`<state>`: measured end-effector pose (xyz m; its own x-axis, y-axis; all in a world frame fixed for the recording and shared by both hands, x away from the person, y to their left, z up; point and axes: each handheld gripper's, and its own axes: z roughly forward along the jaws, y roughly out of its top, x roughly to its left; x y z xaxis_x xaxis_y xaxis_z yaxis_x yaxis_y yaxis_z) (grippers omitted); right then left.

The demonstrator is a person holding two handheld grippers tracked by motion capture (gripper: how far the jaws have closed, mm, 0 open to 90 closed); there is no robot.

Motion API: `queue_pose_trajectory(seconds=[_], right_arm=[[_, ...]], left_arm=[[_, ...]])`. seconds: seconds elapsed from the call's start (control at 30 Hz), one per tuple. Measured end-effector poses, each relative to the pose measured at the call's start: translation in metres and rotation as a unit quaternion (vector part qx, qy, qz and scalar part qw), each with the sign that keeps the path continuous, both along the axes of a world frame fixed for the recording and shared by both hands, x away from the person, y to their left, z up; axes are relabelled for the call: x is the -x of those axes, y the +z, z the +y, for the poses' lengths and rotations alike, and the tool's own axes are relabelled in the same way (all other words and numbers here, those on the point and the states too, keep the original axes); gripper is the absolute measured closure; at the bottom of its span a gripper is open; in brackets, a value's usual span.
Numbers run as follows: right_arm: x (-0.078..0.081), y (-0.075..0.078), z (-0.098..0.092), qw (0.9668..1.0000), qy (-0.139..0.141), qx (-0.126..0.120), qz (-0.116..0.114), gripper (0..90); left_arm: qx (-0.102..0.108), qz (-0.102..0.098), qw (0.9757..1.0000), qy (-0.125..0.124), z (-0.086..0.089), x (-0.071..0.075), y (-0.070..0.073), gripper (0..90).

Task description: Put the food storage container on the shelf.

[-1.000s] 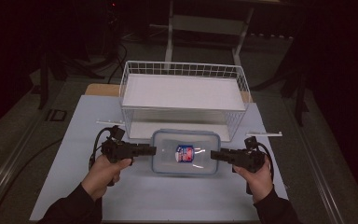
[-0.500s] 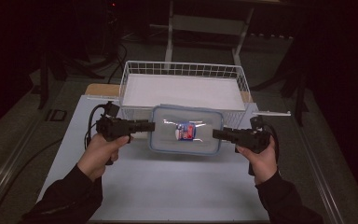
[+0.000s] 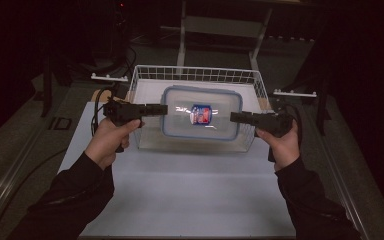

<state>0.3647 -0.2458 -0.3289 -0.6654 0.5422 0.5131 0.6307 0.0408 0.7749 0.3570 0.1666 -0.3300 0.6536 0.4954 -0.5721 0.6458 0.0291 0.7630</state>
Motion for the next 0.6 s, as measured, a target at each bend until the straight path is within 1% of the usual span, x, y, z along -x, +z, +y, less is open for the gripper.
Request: queue_pose_trajectory(seconds=[0.1, 0.13, 0.17, 0.2, 0.23, 0.27, 0.3, 0.37, 0.47, 0.5, 0.53, 0.6], right_arm=[[-0.01, 0.006, 0.001, 1.0, -0.002, 0.0, -0.001, 52.1], [-0.014, 0.007, 0.002, 1.0, -0.002, 0.001, -0.003, 52.1], [-0.014, 0.007, 0.002, 1.0, -0.002, 0.001, -0.003, 52.1], [-0.019, 0.009, 0.003, 1.0, -0.005, 0.0, 0.0, 52.0], [-0.028, 0.011, 0.005, 1.0, -0.006, 0.002, 0.003, 51.9], [-0.03, 0.011, 0.006, 1.0, -0.007, 0.003, 0.004, 51.9], [-0.033, 0.012, 0.006, 1.0, -0.006, 0.004, 0.005, 51.9], [-0.039, 0.013, 0.008, 0.9999, -0.009, 0.005, 0.006, 51.8], [-0.046, 0.016, 0.009, 0.9999, -0.011, 0.008, 0.006, 51.8], [-0.048, 0.017, 0.009, 0.9999, -0.012, 0.01, 0.007, 51.8], [-0.048, 0.017, 0.009, 0.9999, -0.012, 0.01, 0.007, 51.8], [-0.053, 0.018, 0.01, 0.9998, -0.013, 0.009, 0.01, 51.7]], left_arm=[[0.0, 0.0, 1.0, 0.007, 0.0, -0.009, 0.004, 58.1], [-0.001, 0.002, 0.9999, 0.01, 0.001, -0.014, 0.006, 58.0], [-0.001, 0.002, 0.9999, 0.01, 0.001, -0.014, 0.006, 57.9], [-0.001, 0.002, 0.9999, 0.015, 0.001, -0.018, 0.007, 57.9], [0.001, 0.003, 0.9998, 0.019, 0.001, -0.02, 0.007, 57.7], [0.001, 0.003, 0.9998, 0.02, 0.002, -0.022, 0.007, 57.7], [0.004, 0.009, 0.9997, 0.024, 0.003, -0.026, 0.006, 57.7], [0.005, 0.013, 0.9996, 0.025, 0.003, -0.03, 0.005, 57.6], [0.005, 0.015, 0.9995, 0.028, 0.003, -0.033, 0.004, 57.4], [0.006, 0.016, 0.9994, 0.032, 0.003, -0.037, 0.005, 57.4], [0.006, 0.016, 0.9994, 0.032, 0.003, -0.037, 0.005, 57.3], [0.004, 0.017, 0.9993, 0.033, 0.003, -0.042, 0.007, 57.3]])
